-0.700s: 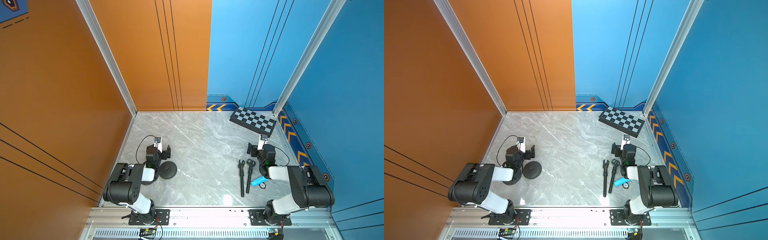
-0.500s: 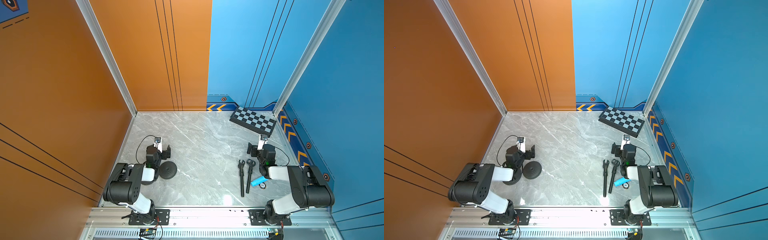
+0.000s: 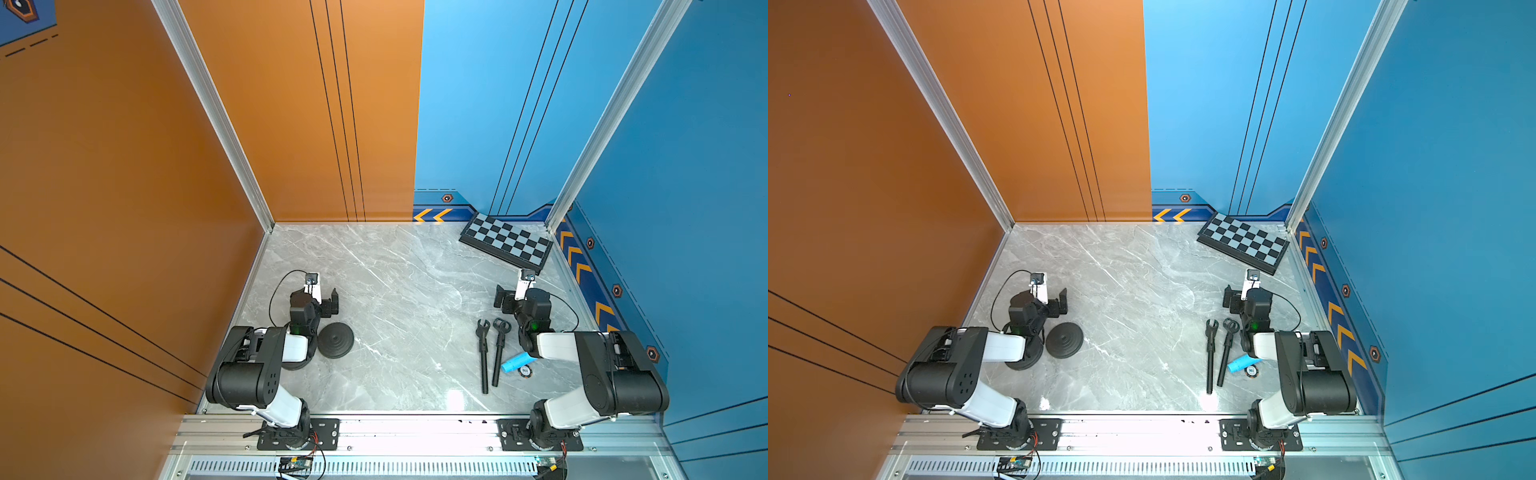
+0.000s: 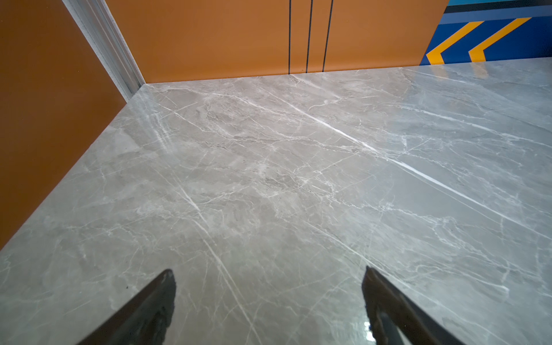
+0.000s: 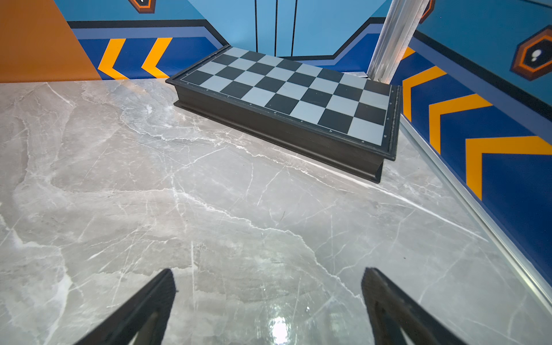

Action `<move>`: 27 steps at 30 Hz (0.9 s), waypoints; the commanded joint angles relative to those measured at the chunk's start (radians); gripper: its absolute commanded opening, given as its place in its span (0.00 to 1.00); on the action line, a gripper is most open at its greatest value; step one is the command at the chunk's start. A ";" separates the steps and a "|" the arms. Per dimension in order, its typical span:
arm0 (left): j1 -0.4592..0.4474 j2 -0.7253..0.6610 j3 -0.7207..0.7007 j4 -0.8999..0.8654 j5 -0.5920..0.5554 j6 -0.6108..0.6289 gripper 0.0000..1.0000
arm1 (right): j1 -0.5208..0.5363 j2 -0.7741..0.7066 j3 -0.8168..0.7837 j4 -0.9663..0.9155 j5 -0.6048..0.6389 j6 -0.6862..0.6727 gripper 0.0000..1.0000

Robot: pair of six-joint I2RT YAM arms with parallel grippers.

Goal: Assemble a microphone stand
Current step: Move the microphone stand base to the center of the board.

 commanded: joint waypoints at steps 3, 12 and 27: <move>0.002 -0.115 -0.023 -0.016 0.029 -0.002 0.98 | -0.018 -0.035 0.053 -0.113 -0.045 0.021 1.00; -0.043 -0.598 -0.009 -0.513 -0.070 -0.191 0.98 | -0.007 -0.242 0.393 -0.785 -0.019 0.069 1.00; -0.041 -0.698 0.407 -1.410 0.103 -0.414 0.98 | -0.091 -0.345 0.601 -1.307 -0.151 0.538 0.99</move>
